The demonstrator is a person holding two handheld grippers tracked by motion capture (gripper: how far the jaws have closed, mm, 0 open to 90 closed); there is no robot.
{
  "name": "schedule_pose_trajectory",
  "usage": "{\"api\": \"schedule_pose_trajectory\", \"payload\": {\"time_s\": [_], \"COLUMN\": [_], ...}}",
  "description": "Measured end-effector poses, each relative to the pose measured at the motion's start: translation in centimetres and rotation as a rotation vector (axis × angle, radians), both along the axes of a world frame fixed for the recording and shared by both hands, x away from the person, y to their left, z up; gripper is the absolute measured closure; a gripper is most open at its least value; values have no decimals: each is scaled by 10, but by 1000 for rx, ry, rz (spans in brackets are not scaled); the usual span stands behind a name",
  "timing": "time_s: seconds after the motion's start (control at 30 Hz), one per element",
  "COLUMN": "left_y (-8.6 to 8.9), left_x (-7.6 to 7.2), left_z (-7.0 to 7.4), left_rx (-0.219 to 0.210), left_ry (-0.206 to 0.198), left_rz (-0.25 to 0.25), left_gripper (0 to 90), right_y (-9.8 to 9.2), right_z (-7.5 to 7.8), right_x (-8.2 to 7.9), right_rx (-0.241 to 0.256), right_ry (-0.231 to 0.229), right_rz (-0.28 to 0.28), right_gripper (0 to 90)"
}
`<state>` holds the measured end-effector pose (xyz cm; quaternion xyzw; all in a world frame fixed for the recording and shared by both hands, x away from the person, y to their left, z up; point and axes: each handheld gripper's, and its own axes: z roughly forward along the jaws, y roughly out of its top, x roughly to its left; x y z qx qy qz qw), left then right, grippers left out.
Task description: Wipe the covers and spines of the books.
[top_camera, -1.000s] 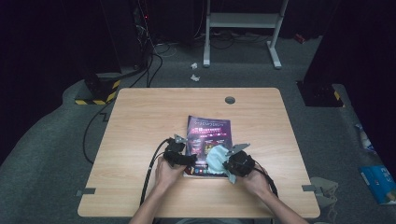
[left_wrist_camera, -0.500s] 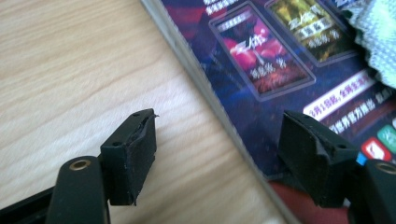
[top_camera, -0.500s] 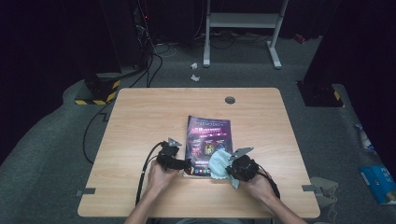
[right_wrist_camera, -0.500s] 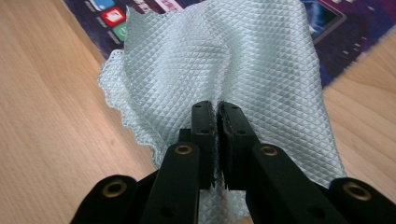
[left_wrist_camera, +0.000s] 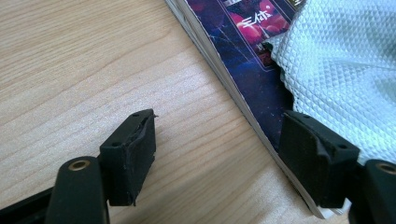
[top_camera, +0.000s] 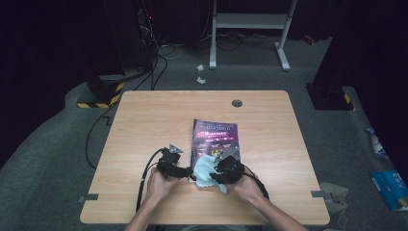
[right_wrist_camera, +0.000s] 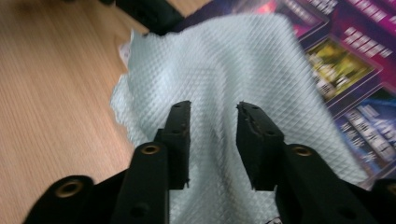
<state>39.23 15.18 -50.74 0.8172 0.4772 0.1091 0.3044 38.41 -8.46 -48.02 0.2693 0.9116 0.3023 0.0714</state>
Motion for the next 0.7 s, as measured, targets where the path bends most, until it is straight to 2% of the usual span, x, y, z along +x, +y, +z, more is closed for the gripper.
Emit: {"api": "schedule_pose_trajectory", "payload": {"time_s": [0.03, 0.17, 0.23, 0.33, 0.43, 0.47, 0.57, 0.6, 0.7], "left_y": [0, 1, 2, 1, 2, 3, 11, 11, 16], "left_x": [0, -2, -2, -5, -5, -5, -1, -1, 5], "left_z": [0, 1, 1, 2, 2, 3, 4, 4, 9], "left_rx": [1, 4, 11, 66, 76, 86, 31, 31, -30], "left_ry": [2, 13, 18, 6, 10, 11, 42, 42, 23], "left_rz": [-2, -8, -11, -20, -18, -16, 16, 16, 35], "left_gripper": [274, 274, 274, 281, 291, 296, 298, 299, 309], "right_y": [1, 13, 20, 30, 40, 49, 55, 55, 55], "right_z": [1, -4, -11, -12, -12, -12, -11, -11, -11], "right_x": [1, 8, 12, 10, 8, 6, 4, 4, 1], "right_rx": [-1, -30, -37, -51, -63, -76, -82, -82, -79], "right_ry": [-12, 2, 23, 12, 3, -9, -10, -10, -8], "right_rz": [-2, -12, -8, 12, 35, 59, 76, 76, 105], "right_gripper": [582, 565, 624, 747, 797, 818, 831, 831, 841]}}
